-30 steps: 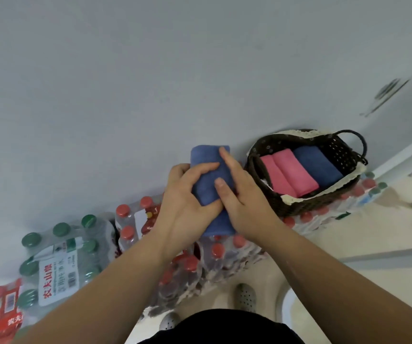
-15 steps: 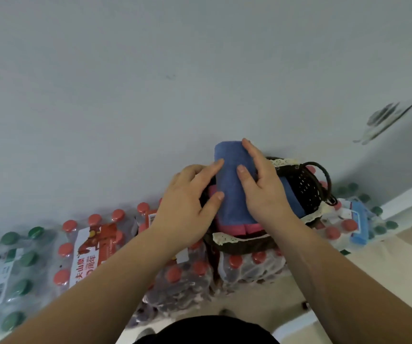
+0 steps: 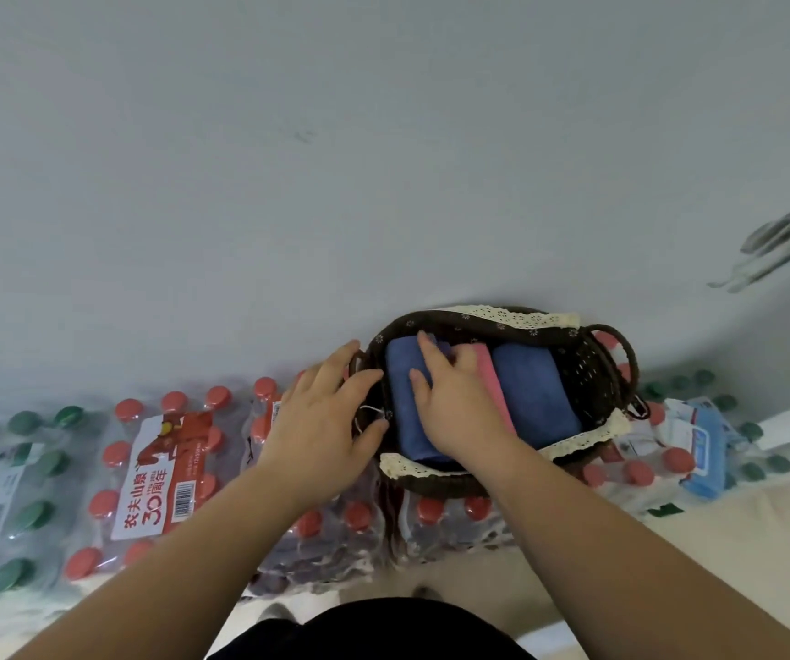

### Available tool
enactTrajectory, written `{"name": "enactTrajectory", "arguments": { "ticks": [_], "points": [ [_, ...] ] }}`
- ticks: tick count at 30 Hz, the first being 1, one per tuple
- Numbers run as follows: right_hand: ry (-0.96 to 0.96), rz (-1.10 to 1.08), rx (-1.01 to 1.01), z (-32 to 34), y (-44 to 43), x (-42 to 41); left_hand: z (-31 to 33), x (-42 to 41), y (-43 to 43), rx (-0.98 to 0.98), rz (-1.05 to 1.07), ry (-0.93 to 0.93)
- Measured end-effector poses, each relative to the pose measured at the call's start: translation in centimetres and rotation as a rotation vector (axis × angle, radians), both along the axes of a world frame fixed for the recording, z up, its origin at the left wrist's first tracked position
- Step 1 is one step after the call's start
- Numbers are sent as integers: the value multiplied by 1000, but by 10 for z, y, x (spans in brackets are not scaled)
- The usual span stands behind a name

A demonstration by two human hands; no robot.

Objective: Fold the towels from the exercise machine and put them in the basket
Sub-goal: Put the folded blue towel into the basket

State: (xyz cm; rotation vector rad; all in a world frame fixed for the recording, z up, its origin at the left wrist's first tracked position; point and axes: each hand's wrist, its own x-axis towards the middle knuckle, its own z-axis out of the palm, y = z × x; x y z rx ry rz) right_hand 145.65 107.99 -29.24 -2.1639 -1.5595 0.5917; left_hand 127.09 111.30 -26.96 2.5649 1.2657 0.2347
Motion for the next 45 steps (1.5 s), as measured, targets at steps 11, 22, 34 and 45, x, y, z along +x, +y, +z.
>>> {"name": "enactTrajectory", "arguments": {
  "ticks": [11, 22, 34, 45],
  "points": [
    [-665, 756, -7, 5, 3, 34, -8, 0, 1, 1, -19, -3],
    [-339, 663, -128, -18, 16, 30, -20, 0, 5, 51, -87, -55],
    [-314, 661, -173, -21, 20, 24, -19, 3, 2, 33, -65, -88],
    [-511, 886, -168, -9, 14, 51, -17, 0, 2, 65, -32, 15]
  ]
}}
